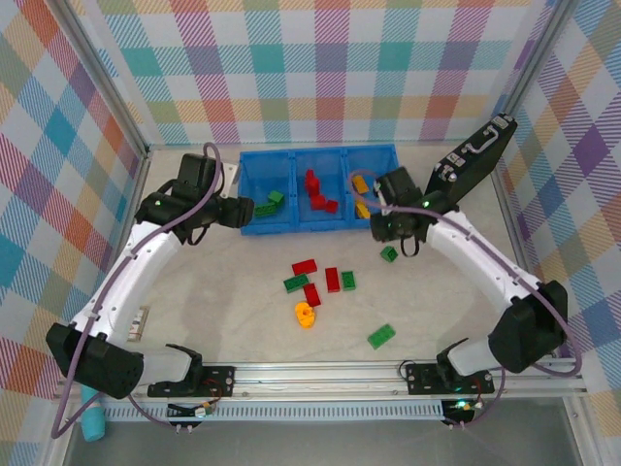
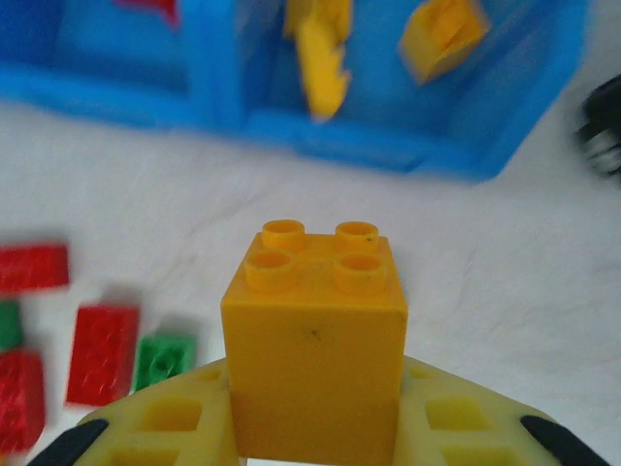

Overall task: Sort the legos into containers by color
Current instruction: Place the lego in the container.

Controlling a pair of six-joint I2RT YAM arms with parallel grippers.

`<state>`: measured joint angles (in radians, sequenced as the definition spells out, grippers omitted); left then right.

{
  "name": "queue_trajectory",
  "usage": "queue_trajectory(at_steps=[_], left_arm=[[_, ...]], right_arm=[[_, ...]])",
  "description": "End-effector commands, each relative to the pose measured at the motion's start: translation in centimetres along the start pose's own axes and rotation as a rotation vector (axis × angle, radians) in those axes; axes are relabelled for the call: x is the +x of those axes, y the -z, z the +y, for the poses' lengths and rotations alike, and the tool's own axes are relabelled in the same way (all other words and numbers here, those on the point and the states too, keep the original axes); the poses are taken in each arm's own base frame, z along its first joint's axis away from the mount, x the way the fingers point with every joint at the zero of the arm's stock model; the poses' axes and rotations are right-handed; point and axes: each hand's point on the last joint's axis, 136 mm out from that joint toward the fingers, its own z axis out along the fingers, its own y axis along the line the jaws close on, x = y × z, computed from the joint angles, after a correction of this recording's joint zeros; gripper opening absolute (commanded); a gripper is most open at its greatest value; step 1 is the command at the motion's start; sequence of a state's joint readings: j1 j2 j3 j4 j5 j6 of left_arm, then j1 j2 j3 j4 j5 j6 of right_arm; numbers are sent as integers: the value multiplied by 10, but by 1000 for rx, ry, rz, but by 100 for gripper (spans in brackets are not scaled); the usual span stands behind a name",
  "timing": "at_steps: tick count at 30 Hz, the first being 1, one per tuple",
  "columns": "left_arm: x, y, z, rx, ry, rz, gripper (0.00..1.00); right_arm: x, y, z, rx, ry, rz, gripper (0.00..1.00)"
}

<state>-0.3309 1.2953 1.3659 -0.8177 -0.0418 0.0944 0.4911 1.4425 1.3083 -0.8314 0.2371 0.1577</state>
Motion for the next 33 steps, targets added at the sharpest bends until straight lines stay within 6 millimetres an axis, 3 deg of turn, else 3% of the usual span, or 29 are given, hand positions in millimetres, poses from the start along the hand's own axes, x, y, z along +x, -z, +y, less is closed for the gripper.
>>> queue_trajectory(at_steps=[1,6,15,19,24,33], left_arm=[[-3,2,-1,11,-7,9,73],[0,0,2,-6,-16,25,73],[-2,-6,2,-7,-25,57,73],[-3,-10,3,-12,-27,67,73],[-5,-14,2,-11,-26,77,73],[-5,-18,1,-3,-27,89,73]], right_arm=[[-43,-6,-22,71,71,-70,33],[-91,-29,-42,76,58,-115,34],[-136,-87,-54,80,63,-111,36],[-141,-115,-52,74,74,-83,38],[-131,-144,-46,40,78,-24,41],[-123,-153,-42,21,70,2,52]])
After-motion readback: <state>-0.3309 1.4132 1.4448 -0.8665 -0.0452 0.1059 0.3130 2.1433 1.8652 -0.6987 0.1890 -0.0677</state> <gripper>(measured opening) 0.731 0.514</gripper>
